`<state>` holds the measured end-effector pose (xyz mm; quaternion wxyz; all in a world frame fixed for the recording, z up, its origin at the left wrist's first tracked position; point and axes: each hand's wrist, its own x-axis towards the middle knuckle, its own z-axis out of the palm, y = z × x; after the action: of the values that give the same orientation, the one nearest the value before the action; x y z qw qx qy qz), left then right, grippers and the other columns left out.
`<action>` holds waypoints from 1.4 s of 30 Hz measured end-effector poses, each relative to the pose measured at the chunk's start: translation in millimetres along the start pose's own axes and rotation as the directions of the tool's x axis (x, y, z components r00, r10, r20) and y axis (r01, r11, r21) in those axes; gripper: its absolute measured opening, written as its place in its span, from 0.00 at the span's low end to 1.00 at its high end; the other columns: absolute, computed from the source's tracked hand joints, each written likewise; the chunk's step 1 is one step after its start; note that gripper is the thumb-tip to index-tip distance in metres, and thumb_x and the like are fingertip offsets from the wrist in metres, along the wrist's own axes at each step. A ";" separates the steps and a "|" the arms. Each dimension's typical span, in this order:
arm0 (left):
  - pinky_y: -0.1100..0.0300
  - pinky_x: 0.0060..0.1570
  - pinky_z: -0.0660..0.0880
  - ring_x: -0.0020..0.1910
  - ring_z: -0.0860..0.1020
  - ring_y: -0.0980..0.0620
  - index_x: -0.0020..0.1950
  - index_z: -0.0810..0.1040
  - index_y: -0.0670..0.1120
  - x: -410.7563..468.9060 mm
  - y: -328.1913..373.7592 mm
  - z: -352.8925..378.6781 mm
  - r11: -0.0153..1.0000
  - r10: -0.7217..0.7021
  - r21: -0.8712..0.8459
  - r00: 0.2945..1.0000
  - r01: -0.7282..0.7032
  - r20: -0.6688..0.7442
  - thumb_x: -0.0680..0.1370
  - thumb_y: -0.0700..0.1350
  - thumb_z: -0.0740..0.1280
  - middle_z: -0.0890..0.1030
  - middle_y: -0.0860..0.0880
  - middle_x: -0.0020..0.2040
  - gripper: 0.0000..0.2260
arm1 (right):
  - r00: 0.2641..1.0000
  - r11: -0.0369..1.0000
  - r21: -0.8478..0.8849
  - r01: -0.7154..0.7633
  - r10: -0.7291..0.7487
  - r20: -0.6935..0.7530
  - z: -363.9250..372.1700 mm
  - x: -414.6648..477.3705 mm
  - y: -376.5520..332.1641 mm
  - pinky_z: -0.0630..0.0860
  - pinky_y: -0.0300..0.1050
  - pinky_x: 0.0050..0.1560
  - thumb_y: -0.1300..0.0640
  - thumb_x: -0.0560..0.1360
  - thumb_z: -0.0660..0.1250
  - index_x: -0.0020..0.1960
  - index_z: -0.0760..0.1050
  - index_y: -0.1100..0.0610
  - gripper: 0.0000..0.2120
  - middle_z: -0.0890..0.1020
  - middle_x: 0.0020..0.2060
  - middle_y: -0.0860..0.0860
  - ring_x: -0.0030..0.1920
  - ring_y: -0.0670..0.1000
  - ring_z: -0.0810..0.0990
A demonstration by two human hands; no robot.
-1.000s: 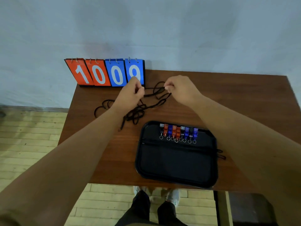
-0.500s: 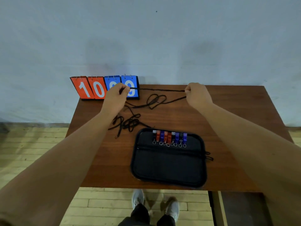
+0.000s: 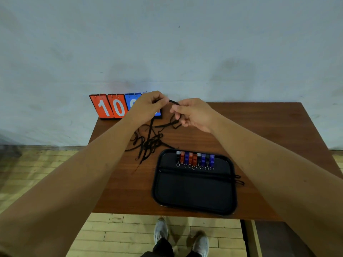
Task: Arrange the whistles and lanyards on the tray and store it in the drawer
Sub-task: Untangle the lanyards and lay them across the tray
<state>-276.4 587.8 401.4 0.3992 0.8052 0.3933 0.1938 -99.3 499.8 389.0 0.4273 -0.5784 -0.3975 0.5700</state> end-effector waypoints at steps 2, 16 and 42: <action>0.64 0.40 0.72 0.35 0.73 0.58 0.45 0.78 0.46 -5.8 -14.2 -5.7 0.996 -0.072 0.062 0.997 0.071 0.025 0.82 0.53 0.64 0.76 0.51 0.37 0.13 | 0.994 0.999 0.023 0.025 -0.022 -0.106 -8.0 -0.3 1.3 0.70 0.41 0.31 0.57 0.82 0.65 0.54 0.81 0.63 0.10 0.78 0.32 0.52 0.29 0.48 0.71; 0.59 0.47 0.76 0.42 0.81 0.56 0.48 0.81 0.50 -36.4 -88.2 -15.9 0.954 -0.282 0.124 0.957 0.273 0.060 0.83 0.52 0.61 0.83 0.53 0.43 0.11 | 0.696 0.966 -0.128 -0.227 0.069 -0.715 -86.8 -13.7 60.5 0.71 0.35 0.26 0.56 0.82 0.63 0.48 0.81 0.63 0.12 0.83 0.40 0.56 0.30 0.46 0.76; 0.65 0.38 0.69 0.38 0.75 0.60 0.52 0.81 0.48 -23.6 -46.2 16.6 0.955 -0.289 -0.034 0.948 0.295 0.131 0.82 0.45 0.65 0.80 0.57 0.43 0.06 | 0.988 0.910 -0.408 -0.074 0.010 -0.155 -31.3 -45.1 72.6 0.68 0.34 0.31 0.53 0.82 0.65 0.53 0.84 0.53 0.09 0.77 0.29 0.48 0.26 0.44 0.68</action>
<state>-302.7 578.3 354.6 0.4684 0.7379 0.4771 0.0922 -71.6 432.6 334.2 0.3116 -0.7051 -0.4632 0.4373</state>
